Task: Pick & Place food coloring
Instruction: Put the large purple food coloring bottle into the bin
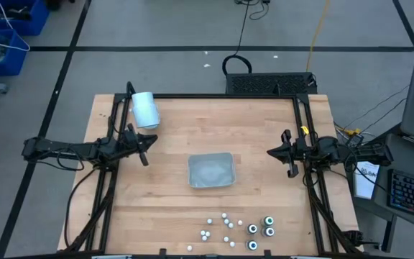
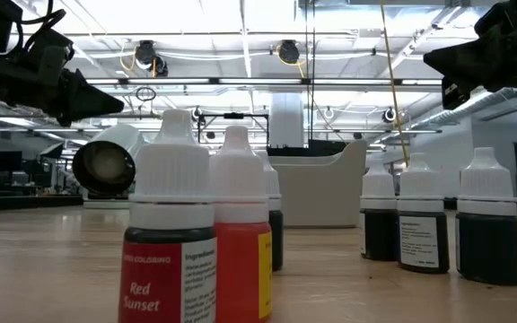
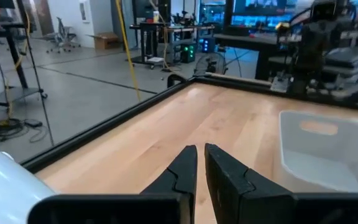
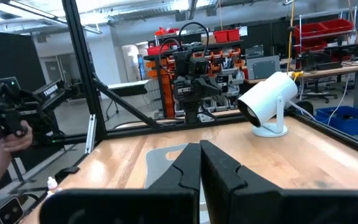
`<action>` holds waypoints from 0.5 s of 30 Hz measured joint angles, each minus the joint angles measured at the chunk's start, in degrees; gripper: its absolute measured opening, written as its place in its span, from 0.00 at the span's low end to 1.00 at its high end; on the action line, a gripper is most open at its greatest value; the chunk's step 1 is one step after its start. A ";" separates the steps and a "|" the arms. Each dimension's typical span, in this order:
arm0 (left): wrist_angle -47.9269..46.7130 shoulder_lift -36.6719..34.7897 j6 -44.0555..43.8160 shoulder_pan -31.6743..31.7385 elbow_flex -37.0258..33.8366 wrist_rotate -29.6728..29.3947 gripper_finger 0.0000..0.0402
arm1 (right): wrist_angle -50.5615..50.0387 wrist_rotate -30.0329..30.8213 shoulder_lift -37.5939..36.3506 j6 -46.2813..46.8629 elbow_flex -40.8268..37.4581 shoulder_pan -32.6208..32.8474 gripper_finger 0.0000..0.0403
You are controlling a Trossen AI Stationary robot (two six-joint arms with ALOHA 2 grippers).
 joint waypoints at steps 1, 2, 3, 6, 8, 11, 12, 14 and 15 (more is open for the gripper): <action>0.08 0.01 -0.06 0.00 0.00 0.55 0.09 | 0.00 0.00 0.10 -0.16 0.00 0.00 0.00; 0.28 0.01 0.16 0.01 0.00 1.29 0.09 | 0.16 0.00 0.22 -0.48 0.00 0.00 0.00; 0.64 0.01 0.91 0.02 0.00 1.99 0.09 | 0.76 0.00 0.37 -0.98 0.00 0.00 0.00; 1.60 0.01 2.71 0.00 0.00 2.94 0.09 | 5.39 -0.01 0.42 -3.42 0.00 0.00 0.00; 2.36 0.01 2.79 0.02 0.00 2.86 0.09 | 10.24 -0.16 0.42 -4.69 0.03 0.00 0.00; 3.73 0.01 2.92 0.02 0.00 2.66 0.09 | 13.34 -2.69 0.40 -7.38 2.14 0.00 0.00; 4.24 0.01 2.97 0.02 0.00 2.66 0.09 | 12.79 -3.44 0.67 -8.45 3.26 0.08 0.00; 5.04 -0.01 2.97 0.02 0.00 2.63 0.09 | 10.11 -3.08 2.31 -9.27 5.61 0.78 0.00; 5.05 0.01 2.96 0.02 0.00 2.58 0.09 | 9.61 -2.77 3.69 -9.81 7.62 1.28 0.00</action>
